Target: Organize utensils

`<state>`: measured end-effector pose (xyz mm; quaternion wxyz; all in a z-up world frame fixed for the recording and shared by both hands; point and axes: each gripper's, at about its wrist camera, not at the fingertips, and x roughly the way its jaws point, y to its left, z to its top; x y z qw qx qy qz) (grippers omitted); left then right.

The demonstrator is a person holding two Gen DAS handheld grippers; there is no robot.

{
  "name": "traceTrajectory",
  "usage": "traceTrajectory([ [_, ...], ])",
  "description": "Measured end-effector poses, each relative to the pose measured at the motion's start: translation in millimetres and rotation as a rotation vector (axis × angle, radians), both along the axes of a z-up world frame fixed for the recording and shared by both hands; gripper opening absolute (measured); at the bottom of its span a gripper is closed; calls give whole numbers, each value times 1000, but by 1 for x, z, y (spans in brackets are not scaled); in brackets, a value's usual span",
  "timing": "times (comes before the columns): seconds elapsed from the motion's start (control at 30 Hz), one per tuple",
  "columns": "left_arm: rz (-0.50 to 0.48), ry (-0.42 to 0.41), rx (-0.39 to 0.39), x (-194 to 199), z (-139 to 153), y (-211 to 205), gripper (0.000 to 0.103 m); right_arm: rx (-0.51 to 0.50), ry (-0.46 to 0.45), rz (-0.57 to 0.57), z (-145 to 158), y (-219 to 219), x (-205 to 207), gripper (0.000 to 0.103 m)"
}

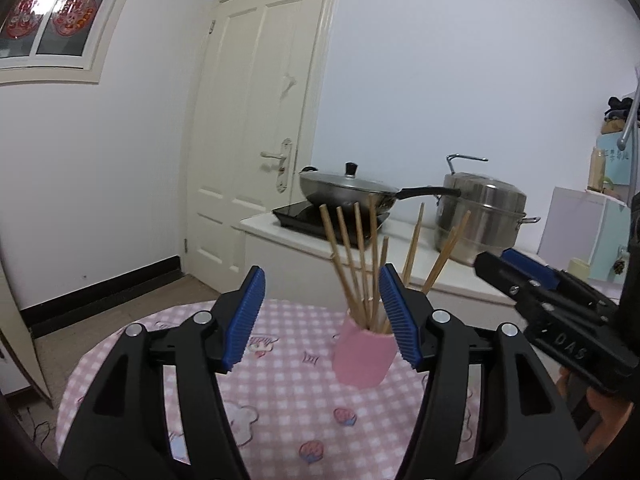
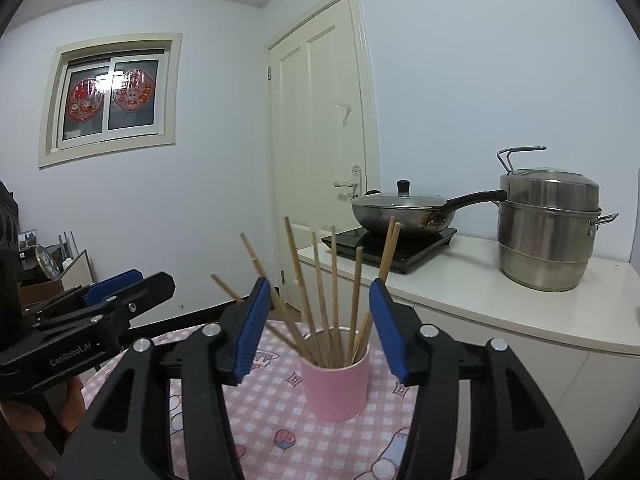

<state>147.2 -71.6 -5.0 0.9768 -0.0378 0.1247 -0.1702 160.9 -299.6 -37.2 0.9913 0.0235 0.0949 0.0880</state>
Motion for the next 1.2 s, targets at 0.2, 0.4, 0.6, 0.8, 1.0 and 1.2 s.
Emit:
traceTrajectory([
  [0.2, 11, 26, 9, -19, -7, 11, 67, -14, -17, 3, -2, 8, -22, 56],
  [0.4, 53, -3, 39, -42, -9, 18, 76, -19, -35, -13, -5, 13, -43, 65],
  [0.6, 106, -56, 68, -67, -10, 23, 85, -13, -43, -26, -14, 13, -59, 74],
  [0.8, 137, -91, 71, -85, -9, 29, 89, -2, -44, -37, -17, 13, -71, 83],
  [1.0, 181, -136, 94, -99, -5, 28, 92, -4, -62, -40, -18, 20, -84, 89],
  [1.2, 206, -155, 97, -112, -4, 31, 95, -8, -82, -34, -14, 25, -95, 94],
])
